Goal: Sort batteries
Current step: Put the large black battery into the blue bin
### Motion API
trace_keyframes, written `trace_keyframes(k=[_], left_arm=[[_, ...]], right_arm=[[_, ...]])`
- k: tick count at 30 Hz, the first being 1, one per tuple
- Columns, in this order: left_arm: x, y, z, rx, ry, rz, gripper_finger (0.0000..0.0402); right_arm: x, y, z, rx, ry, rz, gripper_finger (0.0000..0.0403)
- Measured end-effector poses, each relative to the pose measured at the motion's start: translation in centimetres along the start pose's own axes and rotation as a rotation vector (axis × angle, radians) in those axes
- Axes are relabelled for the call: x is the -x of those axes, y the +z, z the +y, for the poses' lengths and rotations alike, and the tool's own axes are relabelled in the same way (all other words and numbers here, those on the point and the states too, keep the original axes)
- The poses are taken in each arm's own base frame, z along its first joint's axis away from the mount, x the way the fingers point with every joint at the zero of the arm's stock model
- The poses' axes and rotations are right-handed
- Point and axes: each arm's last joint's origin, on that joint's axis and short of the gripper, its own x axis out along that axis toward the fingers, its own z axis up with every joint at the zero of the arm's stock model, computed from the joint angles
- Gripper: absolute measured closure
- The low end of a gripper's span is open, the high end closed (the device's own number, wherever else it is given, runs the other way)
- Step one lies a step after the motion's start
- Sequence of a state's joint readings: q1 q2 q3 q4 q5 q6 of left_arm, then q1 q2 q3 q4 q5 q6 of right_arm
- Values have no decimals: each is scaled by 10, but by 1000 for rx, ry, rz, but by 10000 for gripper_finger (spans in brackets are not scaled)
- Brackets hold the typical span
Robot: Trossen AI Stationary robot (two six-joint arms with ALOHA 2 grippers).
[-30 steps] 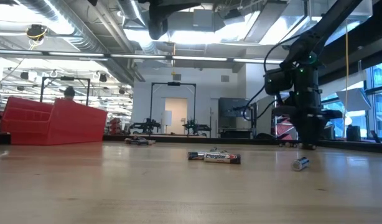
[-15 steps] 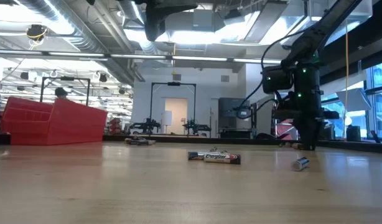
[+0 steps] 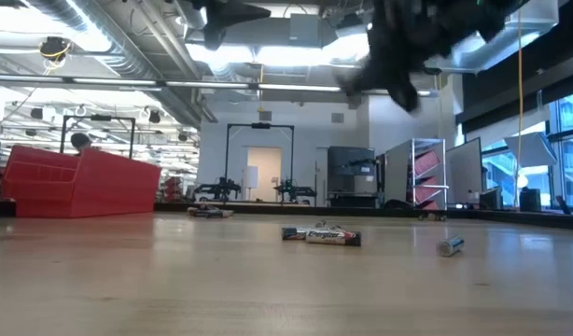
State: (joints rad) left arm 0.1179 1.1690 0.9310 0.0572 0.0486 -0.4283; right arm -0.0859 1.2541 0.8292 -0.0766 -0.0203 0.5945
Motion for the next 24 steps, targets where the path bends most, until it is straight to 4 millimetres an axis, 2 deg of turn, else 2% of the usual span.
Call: trace_keyframes(k=[5,12,17,24], left_arm=[[-2,2,-1,-72,-13,-31,223],[-6,11,-15,-216,-98,-179,185],[-5,15,-25,-243,-154,-261,186],[-4,20,-28,-151,-179,-316,237]], right_arm=[[4,22,54,121,125,-284,369],[3,52,98,256,175,-391,369],[2,67,109,307,178,-423,367],[-5,66,110,335,178,-408,368]])
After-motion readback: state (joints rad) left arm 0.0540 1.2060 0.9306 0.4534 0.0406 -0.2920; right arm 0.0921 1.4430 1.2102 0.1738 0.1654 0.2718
